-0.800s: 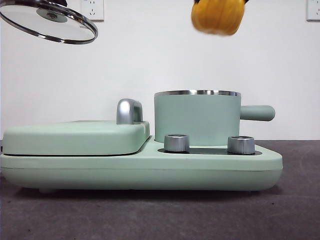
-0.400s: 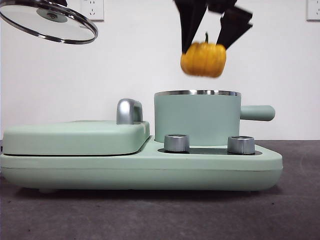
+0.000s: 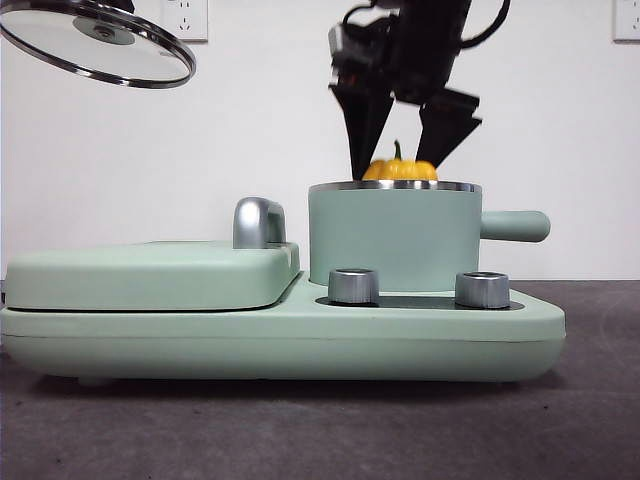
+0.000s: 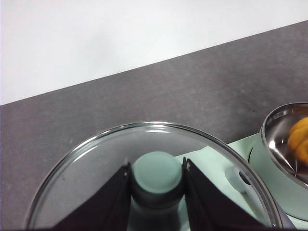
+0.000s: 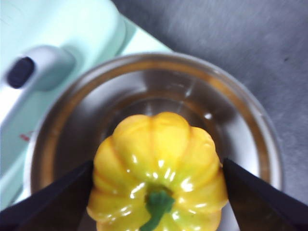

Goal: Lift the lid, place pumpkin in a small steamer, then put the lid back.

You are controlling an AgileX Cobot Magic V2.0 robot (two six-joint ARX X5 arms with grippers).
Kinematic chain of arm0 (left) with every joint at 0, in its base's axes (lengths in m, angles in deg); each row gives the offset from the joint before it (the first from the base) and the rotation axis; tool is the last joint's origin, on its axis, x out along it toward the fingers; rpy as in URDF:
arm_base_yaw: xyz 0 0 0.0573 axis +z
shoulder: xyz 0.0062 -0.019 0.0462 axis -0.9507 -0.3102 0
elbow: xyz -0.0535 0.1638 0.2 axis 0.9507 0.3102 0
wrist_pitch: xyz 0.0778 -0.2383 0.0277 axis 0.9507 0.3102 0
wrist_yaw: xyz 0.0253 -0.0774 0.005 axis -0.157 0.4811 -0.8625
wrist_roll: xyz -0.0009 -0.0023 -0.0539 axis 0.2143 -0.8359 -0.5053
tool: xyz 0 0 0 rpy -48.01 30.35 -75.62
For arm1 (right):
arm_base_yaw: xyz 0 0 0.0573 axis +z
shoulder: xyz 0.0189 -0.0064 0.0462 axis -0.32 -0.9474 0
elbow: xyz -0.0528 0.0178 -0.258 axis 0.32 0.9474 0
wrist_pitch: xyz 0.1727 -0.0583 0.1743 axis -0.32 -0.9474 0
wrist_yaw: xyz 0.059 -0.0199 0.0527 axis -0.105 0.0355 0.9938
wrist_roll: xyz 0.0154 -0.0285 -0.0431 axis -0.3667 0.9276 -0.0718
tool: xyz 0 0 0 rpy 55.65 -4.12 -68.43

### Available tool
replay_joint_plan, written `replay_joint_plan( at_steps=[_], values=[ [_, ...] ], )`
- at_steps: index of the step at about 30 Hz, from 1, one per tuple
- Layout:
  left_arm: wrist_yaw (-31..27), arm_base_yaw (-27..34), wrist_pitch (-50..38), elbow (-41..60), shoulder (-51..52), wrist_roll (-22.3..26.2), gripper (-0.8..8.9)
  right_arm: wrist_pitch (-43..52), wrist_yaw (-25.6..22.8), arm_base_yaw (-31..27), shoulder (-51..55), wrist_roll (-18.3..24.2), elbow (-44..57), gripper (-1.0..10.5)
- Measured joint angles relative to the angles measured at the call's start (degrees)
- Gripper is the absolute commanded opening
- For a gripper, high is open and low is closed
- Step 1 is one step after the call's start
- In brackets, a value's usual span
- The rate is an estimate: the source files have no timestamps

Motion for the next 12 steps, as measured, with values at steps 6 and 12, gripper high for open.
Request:
replay_joint_plan(
  at_steps=[6, 12],
  values=[
    [-0.02, 0.00, -0.04, 0.00, 0.00, 0.00, 0.10, 0.20, -0.02, 0.11, -4.22, 0.02, 0.00, 3.5],
    [-0.02, 0.00, -0.15, 0.00, 0.00, 0.00, 0.10, 2.43, -0.02, 0.90, -4.85, 0.02, 0.00, 3.5]
  ],
)
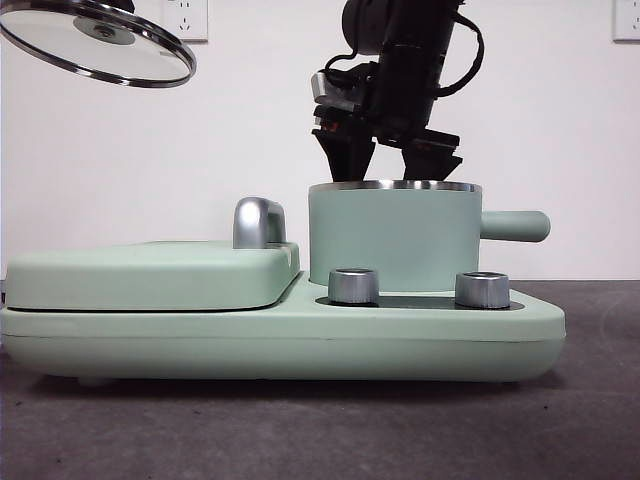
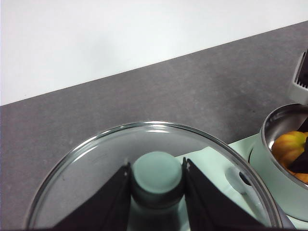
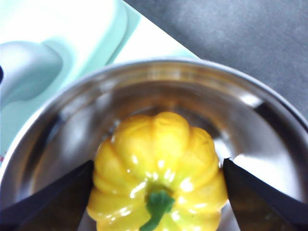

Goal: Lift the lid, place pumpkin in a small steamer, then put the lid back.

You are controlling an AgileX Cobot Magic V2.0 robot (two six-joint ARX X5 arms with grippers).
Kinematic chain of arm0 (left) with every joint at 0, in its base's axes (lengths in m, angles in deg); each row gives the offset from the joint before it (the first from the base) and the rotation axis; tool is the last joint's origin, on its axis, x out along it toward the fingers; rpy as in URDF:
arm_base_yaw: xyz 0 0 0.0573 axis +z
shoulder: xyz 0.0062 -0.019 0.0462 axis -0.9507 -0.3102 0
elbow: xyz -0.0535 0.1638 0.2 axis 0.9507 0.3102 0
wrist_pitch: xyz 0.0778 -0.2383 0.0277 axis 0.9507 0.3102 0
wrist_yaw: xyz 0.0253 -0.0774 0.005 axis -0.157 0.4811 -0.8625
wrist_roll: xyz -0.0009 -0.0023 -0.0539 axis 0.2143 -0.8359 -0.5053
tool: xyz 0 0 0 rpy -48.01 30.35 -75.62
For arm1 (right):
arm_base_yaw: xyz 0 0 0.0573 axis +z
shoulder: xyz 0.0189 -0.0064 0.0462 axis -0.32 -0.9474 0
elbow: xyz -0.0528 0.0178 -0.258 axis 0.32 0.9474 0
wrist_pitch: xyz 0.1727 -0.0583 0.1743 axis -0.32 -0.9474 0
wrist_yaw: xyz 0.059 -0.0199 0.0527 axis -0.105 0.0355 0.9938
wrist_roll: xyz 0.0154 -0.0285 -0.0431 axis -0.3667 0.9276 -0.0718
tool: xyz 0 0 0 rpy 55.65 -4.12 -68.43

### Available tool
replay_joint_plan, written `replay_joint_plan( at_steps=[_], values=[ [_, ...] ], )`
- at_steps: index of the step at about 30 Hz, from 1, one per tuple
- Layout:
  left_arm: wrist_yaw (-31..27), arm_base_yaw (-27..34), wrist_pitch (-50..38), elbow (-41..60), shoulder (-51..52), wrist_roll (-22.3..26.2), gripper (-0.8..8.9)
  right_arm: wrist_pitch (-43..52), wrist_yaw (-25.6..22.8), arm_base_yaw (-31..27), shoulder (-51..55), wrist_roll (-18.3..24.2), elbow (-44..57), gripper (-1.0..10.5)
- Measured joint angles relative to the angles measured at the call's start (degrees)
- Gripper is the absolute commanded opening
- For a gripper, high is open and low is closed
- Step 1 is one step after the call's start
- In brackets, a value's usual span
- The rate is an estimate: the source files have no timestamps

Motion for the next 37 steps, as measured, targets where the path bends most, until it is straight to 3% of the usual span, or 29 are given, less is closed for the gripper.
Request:
replay_joint_plan(
  at_steps=[12, 15, 21, 23, 25, 32, 37],
  values=[
    [0.02, 0.00, -0.33, 0.00, 0.00, 0.00, 0.10, -0.94, 0.00, 0.15, -2.25, 0.00, 0.00, 3.5],
    [0.02, 0.00, -0.33, 0.00, 0.00, 0.00, 0.10, -0.96, 0.00, 0.15, -2.25, 0.02, 0.00, 4.7],
    [0.00, 0.00, -0.33, 0.00, 0.00, 0.00, 0.10, 0.04, 0.00, 0.15, -2.21, 0.02, 0.00, 4.7],
    [0.02, -0.02, -0.31, 0.00, 0.00, 0.00, 0.10, 0.79, 0.00, 0.15, -1.29, -0.02, 0.00, 4.2],
    [0.00, 0.00, -0.26, 0.00, 0.00, 0.00, 0.10, 0.48, 0.00, 0.15, 1.77, -0.02, 0.00, 3.6],
    [0.02, -0.02, -0.24, 0.00, 0.00, 0.00, 0.10, 1.25, 1.18, -1.20, 11.26, -0.04, 0.81, 3.6],
    [0.00, -0.02, -0.24, 0.00, 0.00, 0.00, 0.09, 9.73, 1.95, -3.10, 26.05, -0.04, 16.83, 3.6]
  ],
)
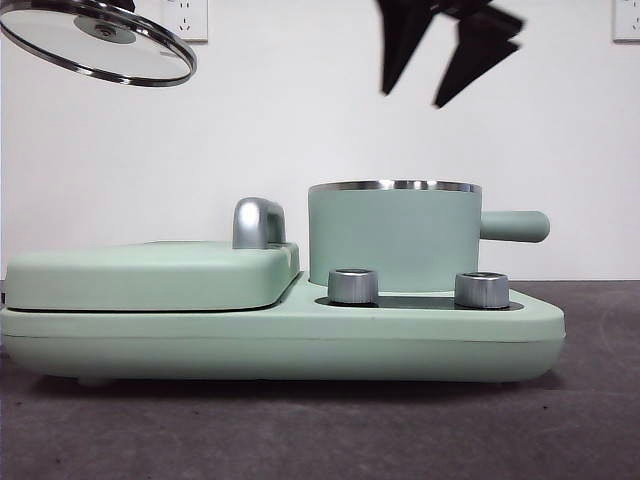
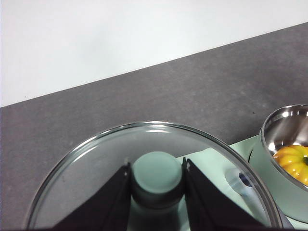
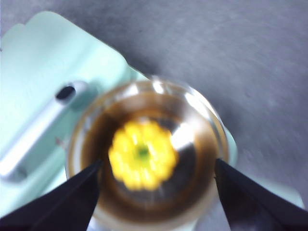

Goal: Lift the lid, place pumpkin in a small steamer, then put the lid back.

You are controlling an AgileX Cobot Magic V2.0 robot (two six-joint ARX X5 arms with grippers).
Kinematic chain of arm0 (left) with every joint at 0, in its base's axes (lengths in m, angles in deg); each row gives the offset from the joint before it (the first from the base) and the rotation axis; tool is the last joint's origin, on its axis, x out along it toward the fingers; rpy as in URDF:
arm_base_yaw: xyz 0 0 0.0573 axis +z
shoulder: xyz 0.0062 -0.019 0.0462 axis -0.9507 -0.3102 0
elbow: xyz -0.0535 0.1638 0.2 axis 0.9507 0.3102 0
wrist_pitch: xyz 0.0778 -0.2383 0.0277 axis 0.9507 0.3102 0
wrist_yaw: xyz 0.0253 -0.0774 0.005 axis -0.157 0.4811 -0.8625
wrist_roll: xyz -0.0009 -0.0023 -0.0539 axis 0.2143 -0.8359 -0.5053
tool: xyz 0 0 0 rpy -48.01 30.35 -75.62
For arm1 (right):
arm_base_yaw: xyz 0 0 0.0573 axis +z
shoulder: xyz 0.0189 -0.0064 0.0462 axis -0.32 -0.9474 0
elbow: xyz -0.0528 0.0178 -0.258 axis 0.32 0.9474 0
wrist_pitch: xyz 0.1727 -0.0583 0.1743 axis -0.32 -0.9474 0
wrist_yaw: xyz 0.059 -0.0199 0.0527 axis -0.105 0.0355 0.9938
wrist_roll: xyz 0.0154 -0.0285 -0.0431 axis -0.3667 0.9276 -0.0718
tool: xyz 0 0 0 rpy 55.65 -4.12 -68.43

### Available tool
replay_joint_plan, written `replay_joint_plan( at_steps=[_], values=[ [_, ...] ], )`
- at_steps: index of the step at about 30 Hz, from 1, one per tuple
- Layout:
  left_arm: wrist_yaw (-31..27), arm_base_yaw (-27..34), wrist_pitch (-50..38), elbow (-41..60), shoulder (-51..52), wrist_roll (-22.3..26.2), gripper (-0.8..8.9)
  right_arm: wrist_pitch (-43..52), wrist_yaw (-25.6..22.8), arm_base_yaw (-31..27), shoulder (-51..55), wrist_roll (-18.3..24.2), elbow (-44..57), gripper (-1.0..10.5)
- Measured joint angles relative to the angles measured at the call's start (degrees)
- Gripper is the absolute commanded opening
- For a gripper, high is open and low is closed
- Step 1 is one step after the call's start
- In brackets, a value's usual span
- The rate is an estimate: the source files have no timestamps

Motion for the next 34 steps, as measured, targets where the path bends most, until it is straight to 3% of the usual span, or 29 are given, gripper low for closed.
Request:
replay_joint_plan(
  at_steps=[5, 11, 22, 34],
  values=[
    [2.51, 0.02, 1.07, 0.00, 0.00, 0.00, 0.09, 9.99, -0.44, -0.11, 17.35, -1.31, 20.90, 3.6],
    [5.07, -0.55, 1.86, 0.00, 0.00, 0.00, 0.09, 10.25, -1.49, -0.11, 37.68, -3.08, 33.64, 3.6],
    [7.65, -5.90, 1.27, 0.00, 0.00, 0.02, 0.09, -1.05, -3.21, -0.11, 53.35, -8.02, 36.24, 3.6],
    [7.78, -13.14, -5.92, 0.00, -4.76, 0.00, 0.09, -1.77, -3.41, -0.11, 56.94, -8.59, 36.24, 3.6]
  ],
)
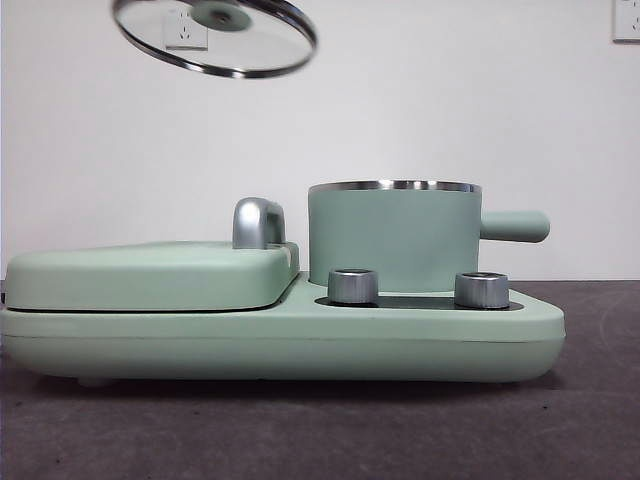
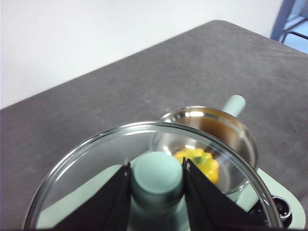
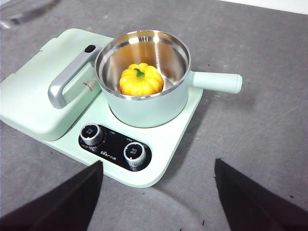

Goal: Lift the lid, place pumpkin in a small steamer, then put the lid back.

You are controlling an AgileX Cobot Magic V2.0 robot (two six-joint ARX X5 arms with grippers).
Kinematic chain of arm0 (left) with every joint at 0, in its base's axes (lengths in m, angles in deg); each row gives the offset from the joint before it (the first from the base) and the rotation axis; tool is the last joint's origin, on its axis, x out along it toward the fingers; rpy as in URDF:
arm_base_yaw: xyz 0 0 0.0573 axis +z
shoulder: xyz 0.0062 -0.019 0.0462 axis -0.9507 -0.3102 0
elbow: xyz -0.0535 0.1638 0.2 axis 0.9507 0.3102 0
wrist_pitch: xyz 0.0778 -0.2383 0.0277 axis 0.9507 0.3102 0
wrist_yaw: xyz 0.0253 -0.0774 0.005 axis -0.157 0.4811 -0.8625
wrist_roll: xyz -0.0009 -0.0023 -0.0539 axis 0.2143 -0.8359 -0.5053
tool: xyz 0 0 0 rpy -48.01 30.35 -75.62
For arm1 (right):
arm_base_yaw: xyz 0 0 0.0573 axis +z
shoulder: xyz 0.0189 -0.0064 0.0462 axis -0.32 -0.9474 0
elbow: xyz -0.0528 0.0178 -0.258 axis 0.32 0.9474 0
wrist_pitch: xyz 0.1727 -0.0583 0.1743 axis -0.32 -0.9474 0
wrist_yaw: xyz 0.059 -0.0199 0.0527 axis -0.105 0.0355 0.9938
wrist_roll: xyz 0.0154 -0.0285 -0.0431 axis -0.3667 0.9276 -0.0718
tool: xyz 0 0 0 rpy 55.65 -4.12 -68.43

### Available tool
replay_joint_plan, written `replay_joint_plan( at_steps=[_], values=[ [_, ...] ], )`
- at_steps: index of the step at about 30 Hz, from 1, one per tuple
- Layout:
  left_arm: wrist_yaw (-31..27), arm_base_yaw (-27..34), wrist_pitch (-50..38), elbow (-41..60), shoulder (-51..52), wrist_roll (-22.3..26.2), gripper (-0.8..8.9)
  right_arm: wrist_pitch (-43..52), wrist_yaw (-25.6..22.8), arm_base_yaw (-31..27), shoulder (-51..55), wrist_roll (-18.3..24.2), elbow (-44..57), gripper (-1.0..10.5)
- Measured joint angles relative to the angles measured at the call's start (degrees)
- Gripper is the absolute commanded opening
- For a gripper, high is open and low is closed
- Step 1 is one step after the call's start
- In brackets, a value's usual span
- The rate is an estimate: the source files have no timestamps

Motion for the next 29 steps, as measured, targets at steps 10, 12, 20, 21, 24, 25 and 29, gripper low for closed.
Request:
replay_joint_plan(
  at_steps=[10, 12, 20, 21, 24, 25, 29],
  values=[
    [0.02, -5.18, -12.48, 0.02, -8.90, 0.00, 0.09, 0.02, -0.11, 0.00, -0.09, 0.00, 0.02, 3.6],
    [0.07, -5.88, -16.04, 0.00, -10.51, 0.00, 0.10, 0.00, -0.11, 0.00, -0.09, 0.00, 0.00, 3.6],
    [0.09, -7.67, -25.33, 0.00, -16.24, -0.02, 0.10, 0.00, -0.24, 0.00, -0.09, 0.00, 0.02, 3.6],
    [0.11, -7.93, -25.88, 0.00, -16.76, -0.02, 0.10, 0.00, -0.24, 0.00, -0.09, 0.00, 0.02, 3.6],
    [0.22, -8.26, -27.17, 0.00, -18.51, -0.02, 0.10, 0.00, -1.01, 0.00, -0.09, 0.00, 0.02, 3.6],
    [0.22, -8.33, -27.61, 0.00, -19.19, -0.02, 0.10, 0.00, -1.57, 0.00, -0.09, 0.00, 0.02, 3.6],
    [0.20, -8.33, -29.51, 0.00, -21.92, -0.02, 0.09, -0.02, -2.45, 0.00, -0.09, -0.02, 0.02, 3.6]
  ],
)
